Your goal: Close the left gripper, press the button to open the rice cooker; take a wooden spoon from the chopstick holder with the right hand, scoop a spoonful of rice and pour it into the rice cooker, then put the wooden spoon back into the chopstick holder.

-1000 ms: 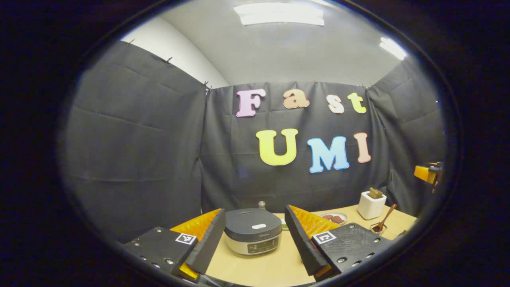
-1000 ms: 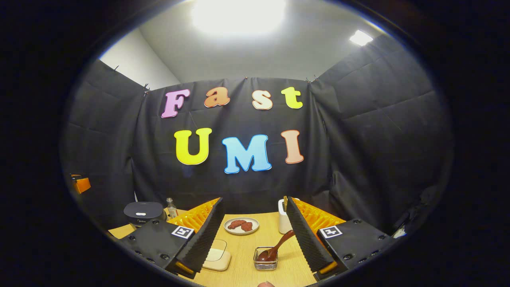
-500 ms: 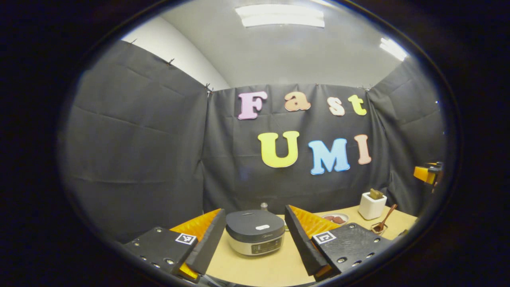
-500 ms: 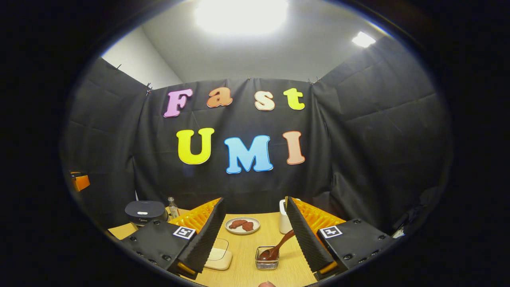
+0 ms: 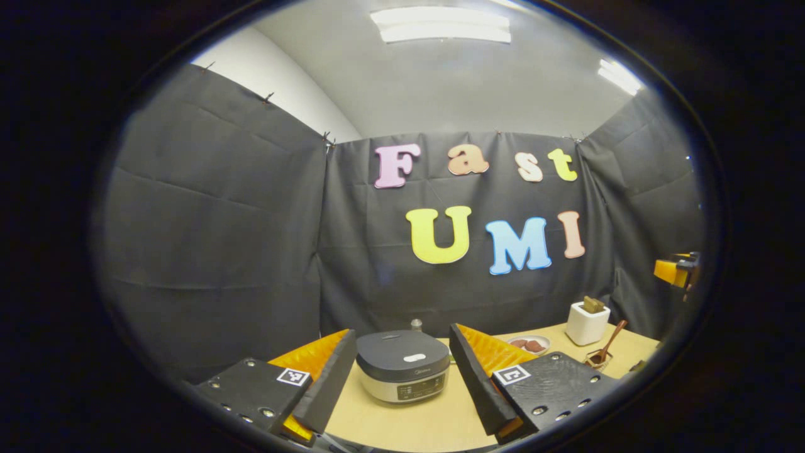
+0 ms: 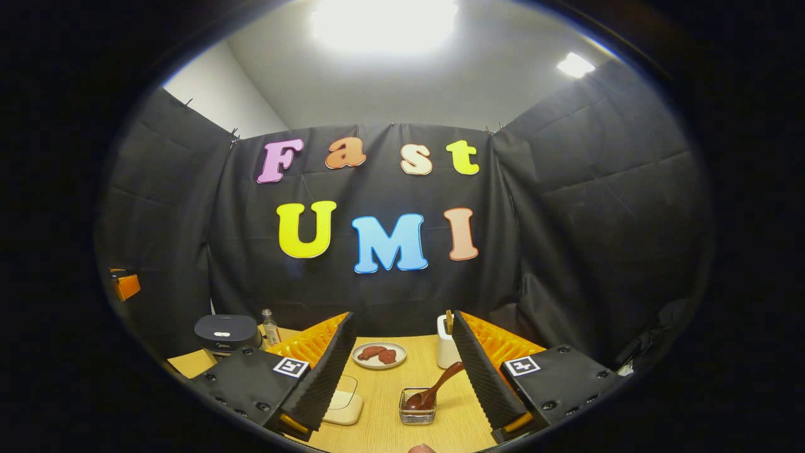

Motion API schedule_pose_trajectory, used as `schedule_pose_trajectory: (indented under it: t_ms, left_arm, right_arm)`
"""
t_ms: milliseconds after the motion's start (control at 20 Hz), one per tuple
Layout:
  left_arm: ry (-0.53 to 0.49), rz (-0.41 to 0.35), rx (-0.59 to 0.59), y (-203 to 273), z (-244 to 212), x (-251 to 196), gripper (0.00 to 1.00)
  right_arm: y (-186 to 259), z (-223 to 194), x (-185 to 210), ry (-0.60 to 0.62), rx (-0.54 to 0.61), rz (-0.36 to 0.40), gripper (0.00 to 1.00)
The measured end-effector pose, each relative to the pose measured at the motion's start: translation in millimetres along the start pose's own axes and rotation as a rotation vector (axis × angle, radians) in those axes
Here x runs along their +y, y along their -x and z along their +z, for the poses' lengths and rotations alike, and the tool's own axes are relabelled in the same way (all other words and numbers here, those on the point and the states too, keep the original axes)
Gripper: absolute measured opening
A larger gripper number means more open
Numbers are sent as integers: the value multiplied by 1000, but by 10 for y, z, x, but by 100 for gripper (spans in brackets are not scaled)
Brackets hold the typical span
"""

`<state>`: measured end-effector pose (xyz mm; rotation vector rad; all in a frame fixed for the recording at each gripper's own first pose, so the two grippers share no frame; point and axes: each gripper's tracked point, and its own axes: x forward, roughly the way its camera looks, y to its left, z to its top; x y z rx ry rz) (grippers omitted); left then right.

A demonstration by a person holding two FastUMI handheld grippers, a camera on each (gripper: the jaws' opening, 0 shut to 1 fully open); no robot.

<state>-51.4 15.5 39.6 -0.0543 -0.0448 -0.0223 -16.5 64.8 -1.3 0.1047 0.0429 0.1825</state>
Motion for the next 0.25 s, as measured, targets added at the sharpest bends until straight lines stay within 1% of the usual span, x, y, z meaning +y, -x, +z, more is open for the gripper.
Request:
schedule_pose_trajectory:
  t_ms: [50, 150, 200, 250]
  left_arm:
    - [3, -2, 0, -8, 7, 2, 89]
    - [5, -2, 0, -4, 0, 13, 90]
    - [4, -2, 0, -8, 1, 18, 89]
    - [1, -2, 0, -21, 10, 29, 90]
  right_arm:
    - [5, 4, 0, 4, -1, -2, 97]
    - [12, -4, 6, 8, -1, -5, 97]
    - [17, -12, 7, 7, 0, -6, 92]
    - [19, -9, 9, 6, 1, -8, 97]
